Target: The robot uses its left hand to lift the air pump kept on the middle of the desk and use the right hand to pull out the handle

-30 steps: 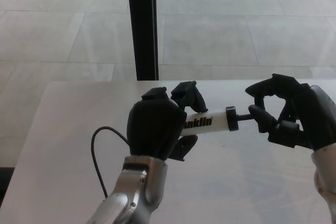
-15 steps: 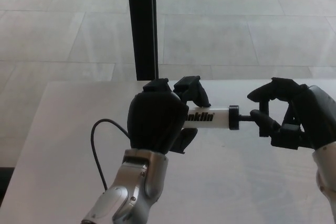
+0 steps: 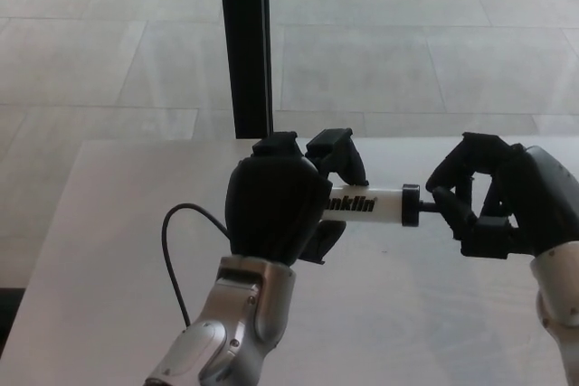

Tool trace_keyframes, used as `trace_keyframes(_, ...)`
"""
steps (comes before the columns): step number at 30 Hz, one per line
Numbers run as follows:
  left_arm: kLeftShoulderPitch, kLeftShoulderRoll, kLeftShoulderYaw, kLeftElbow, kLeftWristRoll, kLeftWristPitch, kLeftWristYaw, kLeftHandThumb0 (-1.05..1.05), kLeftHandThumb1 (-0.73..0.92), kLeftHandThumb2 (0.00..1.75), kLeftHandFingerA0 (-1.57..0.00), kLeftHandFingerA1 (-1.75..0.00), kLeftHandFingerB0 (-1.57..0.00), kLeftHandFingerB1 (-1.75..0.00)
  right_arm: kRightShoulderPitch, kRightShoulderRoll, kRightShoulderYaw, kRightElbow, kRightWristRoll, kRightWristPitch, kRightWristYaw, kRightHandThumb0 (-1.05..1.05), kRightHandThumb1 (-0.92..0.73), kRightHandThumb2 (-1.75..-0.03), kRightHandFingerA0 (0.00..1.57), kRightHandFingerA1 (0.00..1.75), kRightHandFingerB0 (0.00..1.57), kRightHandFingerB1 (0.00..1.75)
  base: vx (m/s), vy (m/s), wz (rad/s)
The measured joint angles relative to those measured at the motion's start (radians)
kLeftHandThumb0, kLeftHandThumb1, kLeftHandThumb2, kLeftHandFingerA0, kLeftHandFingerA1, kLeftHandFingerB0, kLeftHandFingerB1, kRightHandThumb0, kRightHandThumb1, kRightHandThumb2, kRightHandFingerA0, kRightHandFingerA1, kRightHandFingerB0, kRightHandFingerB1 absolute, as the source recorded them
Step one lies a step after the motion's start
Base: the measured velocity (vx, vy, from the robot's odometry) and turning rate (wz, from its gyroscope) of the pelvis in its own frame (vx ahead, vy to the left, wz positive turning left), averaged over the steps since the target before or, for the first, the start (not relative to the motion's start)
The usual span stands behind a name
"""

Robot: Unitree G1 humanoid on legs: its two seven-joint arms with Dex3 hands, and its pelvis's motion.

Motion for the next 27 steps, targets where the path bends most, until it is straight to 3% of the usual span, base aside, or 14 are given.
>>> trace_keyframes(5, 0.005, 0.0, -0.011, 0.008, 0.004, -0.001, 0.027, -0.09, 0.52, 1.08, -0.83, -1.75, -0.79, -1.61, -0.005, 0.011, 0.005, 0.014, -0.016, 0.0, -0.02, -0.32, -0.6, -0.83, 1.02, 1.72, 0.82, 1.49, 0.0, 0.0, 0.0)
trace_keyframes(6, 0.004, 0.0, -0.011, 0.011, 0.004, -0.004, 0.031, -0.09, 0.52, 1.08, -0.83, -1.75, -0.78, -1.61, -0.007, 0.012, 0.007, 0.02, -0.019, 0.0, -0.025, -0.39, -0.5, -1.01, 1.28, 1.36, 1.0, 1.17, 0.0, 0.0, 0.0)
trace_keyframes(7, 0.003, 0.001, -0.011, 0.013, 0.004, -0.007, 0.034, -0.1, 0.52, 1.07, -0.83, -1.75, -0.75, -1.63, -0.009, 0.012, 0.007, 0.026, -0.023, -0.001, -0.032, -0.34, -0.6, -0.88, 1.07, 1.7, 0.83, 1.44, 0.0, 0.0, 0.0)
trace_keyframes(13, -0.013, 0.002, -0.008, 0.019, 0.004, -0.009, 0.042, -0.11, 0.53, 1.04, -0.81, -1.75, -0.74, -1.63, -0.013, 0.017, 0.008, 0.034, -0.037, -0.012, -0.063, -0.28, -0.52, -1.07, 1.05, 1.67, 0.86, 1.53, 0.0, 0.0, 0.0)
trace_keyframes(14, -0.014, 0.002, -0.006, 0.019, 0.004, -0.01, 0.042, -0.08, 0.51, 1.05, -0.86, -1.75, -0.75, -1.64, -0.013, 0.018, 0.008, 0.034, -0.038, -0.014, -0.067, -0.3, -0.49, -1.09, 1.28, 1.38, 1.05, 1.25, 0.0, 0.0, 0.0)
trace_keyframes(15, -0.016, 0.003, -0.004, 0.019, 0.004, -0.011, 0.042, -0.08, 0.52, 1.05, -0.85, -1.75, -0.76, -1.62, -0.012, 0.022, 0.007, 0.034, -0.038, -0.015, -0.074, -0.24, -0.5, -1.1, 1.0, 1.69, 0.83, 1.53, 0.0, 0.0, 0.0)
trace_keyframes(17, -0.018, 0.007, -0.001, 0.02, 0.003, -0.017, 0.044, -0.08, 0.52, 1.05, -0.85, -1.75, -0.76, -1.62, -0.01, 0.026, 0.005, 0.031, -0.038, -0.018, -0.081, -0.24, -0.5, -1.1, 1.0, 1.69, 0.83, 1.53, 0.0, 0.0, 0.0)
trace_keyframes(18, -0.019, 0.008, 0.0, 0.02, 0.003, -0.02, 0.044, -0.1, 0.47, 1.08, -1.16, -1.35, -1.06, -1.28, -0.009, 0.027, 0.004, 0.031, -0.038, -0.019, -0.084, -0.23, -0.5, -1.08, 1.0, 1.7, 0.83, 1.53, 0.0, 0.0, 0.0)
trace_keyframes(19, -0.019, 0.01, 0.003, 0.02, 0.003, -0.023, 0.045, -0.08, 0.52, 1.06, -0.84, -1.75, -0.77, -1.63, -0.007, 0.028, 0.002, 0.031, -0.038, -0.023, -0.087, -0.27, -0.47, -1.13, 1.26, 1.39, 1.03, 1.25, 0.0, 0.0, 0.0)
trace_keyframes(21, -0.019, 0.013, 0.008, 0.02, 0.003, -0.029, 0.047, -0.09, 0.53, 1.04, -0.82, -1.75, -0.77, -1.63, -0.003, 0.028, -0.006, 0.032, -0.037, -0.033, -0.095, -0.22, -0.47, -1.19, 0.96, 1.73, 0.79, 1.56, 0.0, 0.0, 0.0)
trace_keyframes(23, -0.019, 0.015, 0.012, 0.019, 0.002, -0.034, 0.048, -0.08, 0.51, 1.08, -0.83, -1.75, -0.78, -1.63, -0.001, 0.028, -0.015, 0.032, -0.037, -0.04, -0.102, -0.21, -0.43, -1.23, 0.95, 1.74, 0.78, 1.56, 0.0, 0.0, 0.0)
trace_keyframes(24, -0.019, 0.015, 0.013, 0.019, 0.001, -0.035, 0.049, -0.07, 0.49, 1.12, -0.82, -1.75, -0.78, -1.62, 0.0, 0.028, -0.017, 0.032, -0.037, -0.042, -0.104, -0.23, -0.45, -1.18, 1.23, 1.41, 0.99, 1.27, 0.0, 0.0, 0.0)
trace_keyframes(25, -0.019, 0.017, 0.015, 0.019, 0.001, -0.038, 0.052, -0.07, 0.48, 1.14, -0.82, -1.75, -0.78, -1.63, 0.003, 0.028, -0.021, 0.032, -0.037, -0.047, -0.106, -0.17, -0.41, -1.3, 0.92, 1.75, 0.77, 1.57, 0.0, 0.0, 0.0)
trace_keyframes(27, -0.019, 0.02, 0.017, 0.019, 0.002, -0.043, 0.057, -0.07, 0.48, 1.13, -0.83, -1.75, -0.77, -1.63, 0.01, 0.026, -0.027, 0.032, -0.036, -0.057, -0.107, -0.14, -0.4, -1.31, 0.92, 1.75, 0.77, 1.56, 0.0, 0.0, 0.0)
